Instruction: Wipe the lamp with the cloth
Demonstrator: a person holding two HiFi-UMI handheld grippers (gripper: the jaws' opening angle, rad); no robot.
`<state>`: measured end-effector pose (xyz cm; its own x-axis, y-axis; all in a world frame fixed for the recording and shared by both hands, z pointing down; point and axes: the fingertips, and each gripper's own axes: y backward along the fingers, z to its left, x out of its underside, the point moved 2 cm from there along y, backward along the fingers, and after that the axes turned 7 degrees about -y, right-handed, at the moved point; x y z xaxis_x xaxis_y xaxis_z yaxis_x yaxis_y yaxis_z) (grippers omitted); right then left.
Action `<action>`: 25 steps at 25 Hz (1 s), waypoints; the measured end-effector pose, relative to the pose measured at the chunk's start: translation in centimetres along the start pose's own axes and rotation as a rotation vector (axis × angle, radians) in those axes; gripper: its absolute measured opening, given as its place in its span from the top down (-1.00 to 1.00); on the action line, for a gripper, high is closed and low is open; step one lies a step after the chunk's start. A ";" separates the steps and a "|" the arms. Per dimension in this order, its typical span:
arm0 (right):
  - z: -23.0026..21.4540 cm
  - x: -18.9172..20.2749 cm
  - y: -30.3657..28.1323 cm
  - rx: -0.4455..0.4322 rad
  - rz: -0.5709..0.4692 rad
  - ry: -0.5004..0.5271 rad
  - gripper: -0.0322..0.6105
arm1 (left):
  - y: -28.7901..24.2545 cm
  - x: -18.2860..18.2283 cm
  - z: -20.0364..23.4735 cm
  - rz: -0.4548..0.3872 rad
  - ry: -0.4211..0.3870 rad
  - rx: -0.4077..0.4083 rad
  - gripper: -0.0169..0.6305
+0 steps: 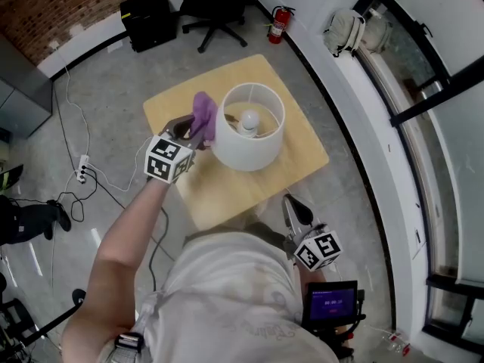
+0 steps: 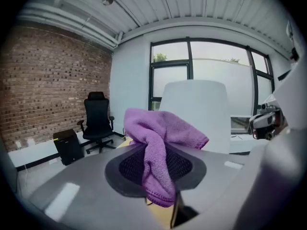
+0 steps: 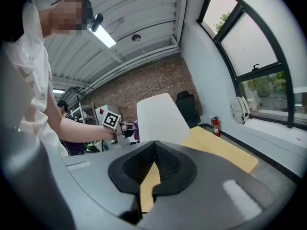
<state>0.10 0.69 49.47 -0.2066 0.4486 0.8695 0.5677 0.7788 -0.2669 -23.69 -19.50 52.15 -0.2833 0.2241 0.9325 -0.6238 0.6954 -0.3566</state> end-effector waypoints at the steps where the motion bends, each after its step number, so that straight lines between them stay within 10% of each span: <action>1: 0.0 0.1 0.0 -0.003 0.002 -0.003 0.86 | -0.1 0.5 -0.1 0.017 -0.005 0.000 0.64; 11: 0.1 -0.3 -2.4 -0.090 0.020 -0.023 0.86 | 0.0 2.5 0.5 0.049 0.081 -0.015 0.63; 21: -4.2 -1.7 -2.0 -0.087 0.019 -0.041 0.86 | 2.5 -10.4 2.9 -0.289 -0.026 0.058 0.63; 25: -5.2 -2.2 -2.5 -0.099 0.010 -0.059 0.86 | 1.2 -12.6 2.4 -0.269 -0.132 0.145 0.63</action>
<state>3.26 -4.47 50.38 -0.2454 0.4835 0.8402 0.6451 0.7284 -0.2308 -22.62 -23.12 39.81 -0.1804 -0.0509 0.9823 -0.7835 0.6111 -0.1122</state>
